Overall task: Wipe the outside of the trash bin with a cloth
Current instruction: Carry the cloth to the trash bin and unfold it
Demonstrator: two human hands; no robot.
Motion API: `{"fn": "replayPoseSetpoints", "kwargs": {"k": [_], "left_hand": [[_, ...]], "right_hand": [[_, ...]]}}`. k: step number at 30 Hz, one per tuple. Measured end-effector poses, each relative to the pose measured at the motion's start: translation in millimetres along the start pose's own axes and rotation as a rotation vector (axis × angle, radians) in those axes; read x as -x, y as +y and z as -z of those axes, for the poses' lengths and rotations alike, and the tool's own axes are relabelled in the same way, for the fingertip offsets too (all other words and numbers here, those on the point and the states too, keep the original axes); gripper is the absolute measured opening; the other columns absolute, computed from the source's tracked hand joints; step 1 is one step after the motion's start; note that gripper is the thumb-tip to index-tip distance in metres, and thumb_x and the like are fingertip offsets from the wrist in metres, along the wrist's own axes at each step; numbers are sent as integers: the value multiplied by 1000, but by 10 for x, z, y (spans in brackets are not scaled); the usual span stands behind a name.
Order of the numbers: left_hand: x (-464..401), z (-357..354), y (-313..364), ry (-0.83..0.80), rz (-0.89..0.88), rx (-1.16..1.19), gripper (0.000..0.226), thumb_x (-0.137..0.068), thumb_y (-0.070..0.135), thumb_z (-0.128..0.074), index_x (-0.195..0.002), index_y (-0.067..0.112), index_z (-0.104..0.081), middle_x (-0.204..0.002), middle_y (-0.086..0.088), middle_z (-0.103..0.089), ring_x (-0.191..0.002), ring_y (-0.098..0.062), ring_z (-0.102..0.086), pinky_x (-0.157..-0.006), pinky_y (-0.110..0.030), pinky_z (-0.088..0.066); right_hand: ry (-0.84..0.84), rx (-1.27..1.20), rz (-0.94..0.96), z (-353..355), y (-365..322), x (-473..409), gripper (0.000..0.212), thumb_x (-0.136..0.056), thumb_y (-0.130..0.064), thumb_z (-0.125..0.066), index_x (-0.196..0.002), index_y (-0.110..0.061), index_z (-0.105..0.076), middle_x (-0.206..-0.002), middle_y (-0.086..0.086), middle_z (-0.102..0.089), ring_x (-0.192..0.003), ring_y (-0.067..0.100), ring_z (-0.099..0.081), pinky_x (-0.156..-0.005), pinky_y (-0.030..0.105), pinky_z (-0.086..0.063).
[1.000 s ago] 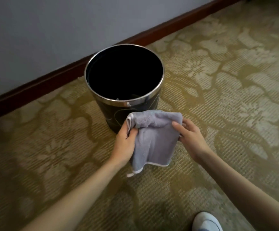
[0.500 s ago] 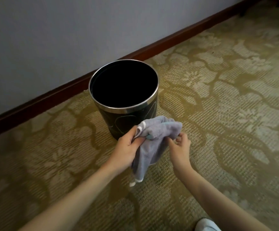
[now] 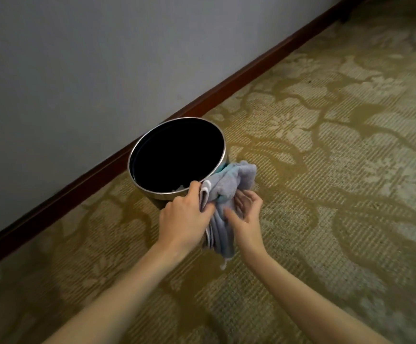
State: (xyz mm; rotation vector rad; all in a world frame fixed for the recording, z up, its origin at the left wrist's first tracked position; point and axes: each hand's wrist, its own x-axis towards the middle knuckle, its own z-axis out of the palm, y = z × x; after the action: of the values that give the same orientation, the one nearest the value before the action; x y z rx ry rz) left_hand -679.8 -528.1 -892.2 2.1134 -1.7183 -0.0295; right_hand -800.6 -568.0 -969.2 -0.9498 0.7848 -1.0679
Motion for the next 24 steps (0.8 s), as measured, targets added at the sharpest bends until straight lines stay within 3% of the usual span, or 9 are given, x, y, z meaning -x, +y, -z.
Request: {"fn": "replayPoseSetpoints", "kwargs": {"k": [4,7,10,12,20,24], "left_hand": [[48,8,-132,20,-6,31,20,-85,39,-57,-91,27,-41,-66,-9,-62,-67,-41,-60,-49,-40,-42],[69,39,-209,67,-31,42,16,-84,38,-62,-90,28,-50,-60,-4,-62,-61,-35,-61,-46,-36,-40],[117,89,-258,79,-85,64,19,-86,44,-55,-97,29,-58,-61,3,-65,-56,-22,-63,-45,-37,-46],[154,106,-269,75,-112,57,21,-87,46,-52,-100,30,-59,-64,6,-67,-57,-17,-64,-44,-39,-48],[170,82,-289,53,-38,122,21,-89,41,-53,-105,30,-59,-71,8,-69,-62,-12,-66,-49,-37,-50],[167,100,-248,94,-62,142,24,-90,39,-53,-109,26,-61,-75,8,-68,-64,-14,-65,-50,-38,-51]], "right_hand": [[-99,408,120,77,87,-28,46,-78,-34,-65,-118,-37,-43,-146,-6,-21,-138,11,-19,-110,32,-25],[-127,468,137,80,150,-98,62,-78,-37,-70,-125,-50,-30,-146,-15,-8,-141,12,-7,-114,40,-21],[-47,429,135,26,208,-153,85,-76,-29,-75,-141,-32,-20,-146,-3,-14,-141,20,-13,-114,50,-24],[19,419,138,-41,230,-208,89,-74,-31,-73,-144,-18,-19,-142,4,-21,-138,23,-20,-110,53,-30],[52,391,153,-101,201,-243,77,-78,-39,-68,-141,-22,-27,-133,-1,-37,-119,14,-46,-94,46,-48],[8,315,138,-47,128,-250,47,-91,-16,-59,-132,-24,-38,-125,1,-53,-110,13,-55,-91,46,-50]]}}
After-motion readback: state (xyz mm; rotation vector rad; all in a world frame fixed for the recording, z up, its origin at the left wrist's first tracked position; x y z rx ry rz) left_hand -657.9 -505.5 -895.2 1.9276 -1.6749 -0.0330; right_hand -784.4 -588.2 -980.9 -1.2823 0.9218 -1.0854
